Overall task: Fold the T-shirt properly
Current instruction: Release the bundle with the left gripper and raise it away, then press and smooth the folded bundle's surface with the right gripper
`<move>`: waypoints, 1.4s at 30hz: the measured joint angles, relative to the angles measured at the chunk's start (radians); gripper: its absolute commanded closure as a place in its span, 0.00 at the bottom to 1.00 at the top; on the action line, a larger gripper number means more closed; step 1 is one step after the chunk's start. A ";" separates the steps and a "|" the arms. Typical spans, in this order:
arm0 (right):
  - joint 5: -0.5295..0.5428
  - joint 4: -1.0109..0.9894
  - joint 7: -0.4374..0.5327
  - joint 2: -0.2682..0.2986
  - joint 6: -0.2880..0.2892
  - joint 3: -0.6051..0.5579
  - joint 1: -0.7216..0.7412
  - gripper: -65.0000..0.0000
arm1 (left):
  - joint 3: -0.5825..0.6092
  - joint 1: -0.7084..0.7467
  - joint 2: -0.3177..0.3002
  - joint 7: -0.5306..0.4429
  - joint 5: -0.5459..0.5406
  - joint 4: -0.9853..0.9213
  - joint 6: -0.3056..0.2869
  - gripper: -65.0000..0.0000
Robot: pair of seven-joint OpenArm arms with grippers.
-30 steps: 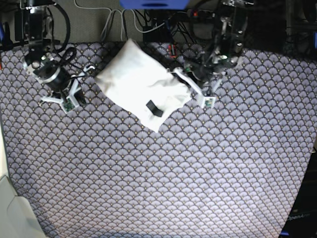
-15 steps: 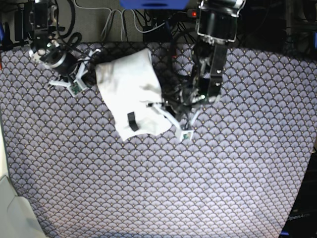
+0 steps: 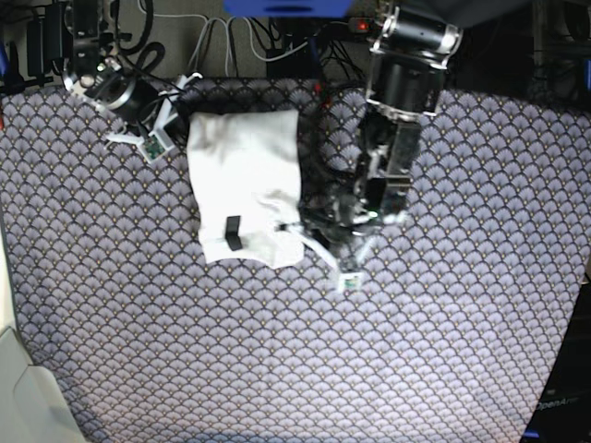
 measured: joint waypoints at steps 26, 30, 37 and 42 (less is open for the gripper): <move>-0.013 0.081 0.096 -0.096 0.008 -0.099 0.204 1.00 | -0.537 0.457 -0.213 0.235 -0.006 0.622 -0.011 0.99; -0.014 -0.038 0.080 -0.109 0.006 -0.145 0.278 1.00 | -0.556 0.529 -0.213 0.236 0.004 0.676 -0.005 0.99; -0.014 -0.127 0.089 -0.125 -0.001 -0.208 0.378 1.00 | -0.557 0.570 -0.212 0.231 -0.001 0.684 -0.009 0.99; -0.016 -0.130 0.084 -0.136 0.001 -0.253 0.391 1.00 | -0.558 0.574 -0.210 0.230 0.000 0.684 -0.009 0.99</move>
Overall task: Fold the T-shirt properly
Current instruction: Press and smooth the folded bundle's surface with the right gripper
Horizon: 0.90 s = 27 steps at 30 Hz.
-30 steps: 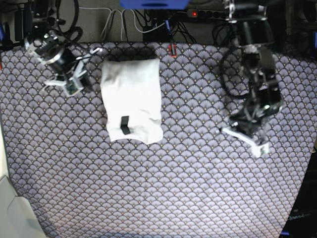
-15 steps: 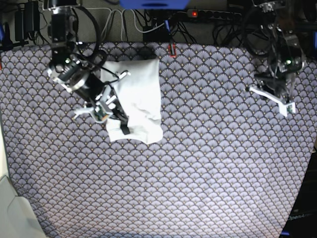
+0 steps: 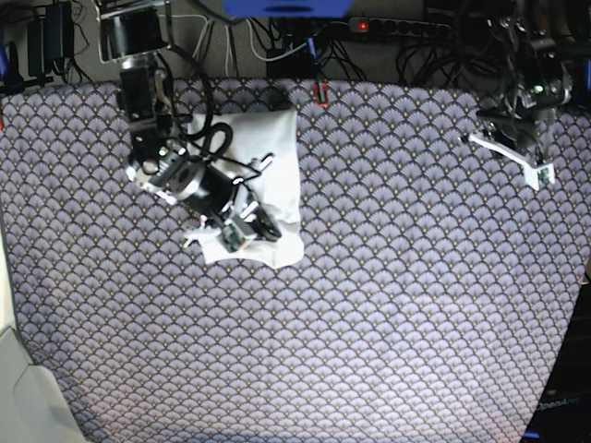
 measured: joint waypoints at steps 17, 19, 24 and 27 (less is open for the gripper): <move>0.001 -0.469 0.147 -0.055 0.000 -0.037 0.233 1.00 | 0.003 0.031 0.005 0.006 0.002 0.000 0.000 0.99; 0.008 -0.553 0.189 -0.052 0.000 -0.037 0.280 1.00 | 0.002 0.034 0.005 0.005 0.003 0.000 0.000 0.99; 0.013 -0.785 0.353 -0.052 -0.002 -0.036 0.366 1.00 | 0.003 0.042 0.002 0.001 0.003 0.001 0.000 0.99; 0.027 -0.843 0.404 -0.052 0.000 -0.036 0.381 1.00 | 0.003 0.061 -0.001 0.002 0.002 0.002 0.000 0.99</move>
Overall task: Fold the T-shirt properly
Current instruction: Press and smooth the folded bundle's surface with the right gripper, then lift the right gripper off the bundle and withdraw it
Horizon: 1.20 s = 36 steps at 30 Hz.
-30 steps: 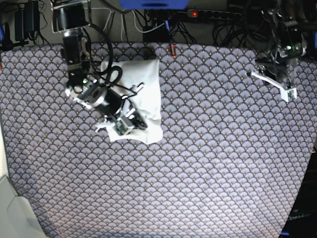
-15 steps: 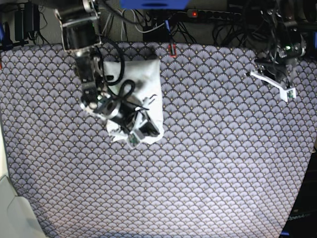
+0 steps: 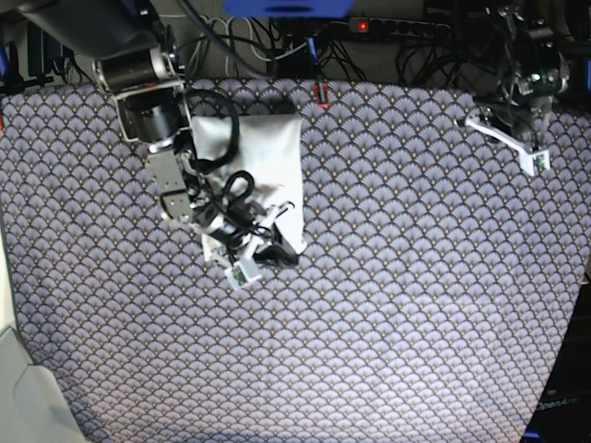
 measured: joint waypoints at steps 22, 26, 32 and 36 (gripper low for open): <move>-0.026 1.085 -0.472 0.114 0.002 0.074 -0.543 1.00 | 0.006 -0.027 0.001 -0.004 -0.003 0.000 0.000 0.99; -0.028 1.057 -0.473 0.116 0.005 0.099 -0.630 1.00 | 0.006 -0.042 -0.003 -0.002 -0.002 0.000 0.000 0.99; -0.012 0.915 -0.378 0.110 -0.003 0.090 -0.636 1.00 | 0.006 -0.042 -0.003 -0.002 -0.002 0.000 0.000 0.99; -0.001 0.842 -0.314 0.088 -0.006 0.098 -0.631 1.00 | 0.006 -0.039 -0.005 -0.002 -0.002 0.000 0.000 0.99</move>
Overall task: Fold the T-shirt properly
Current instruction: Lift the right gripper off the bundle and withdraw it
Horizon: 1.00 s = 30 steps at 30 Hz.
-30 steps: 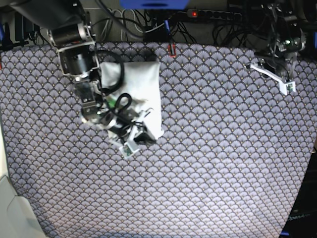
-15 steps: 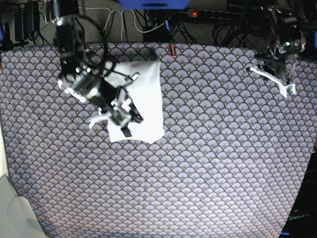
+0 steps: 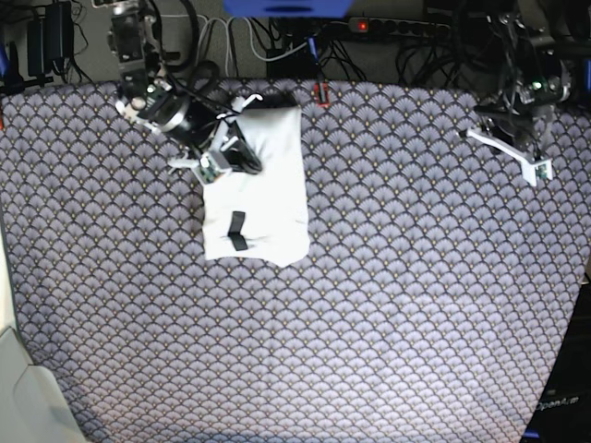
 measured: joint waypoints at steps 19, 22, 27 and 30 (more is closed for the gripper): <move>-0.025 0.178 -0.033 -0.024 0.008 -0.029 -0.183 1.00 | -0.002 0.079 0.005 -0.090 0.000 0.000 0.000 0.99; -0.025 0.159 -0.033 -0.023 0.006 -0.029 -0.172 1.00 | 0.000 0.113 0.005 -0.109 0.000 -0.008 0.000 0.99; -0.028 0.332 -0.038 -0.013 -0.004 -0.020 -0.278 1.00 | 0.002 0.168 0.000 -0.121 0.000 -0.008 0.000 0.99; -0.026 0.431 -0.029 -0.013 0.008 -0.014 -0.351 1.00 | 0.004 0.216 -0.009 -0.119 0.000 -0.008 -0.001 0.99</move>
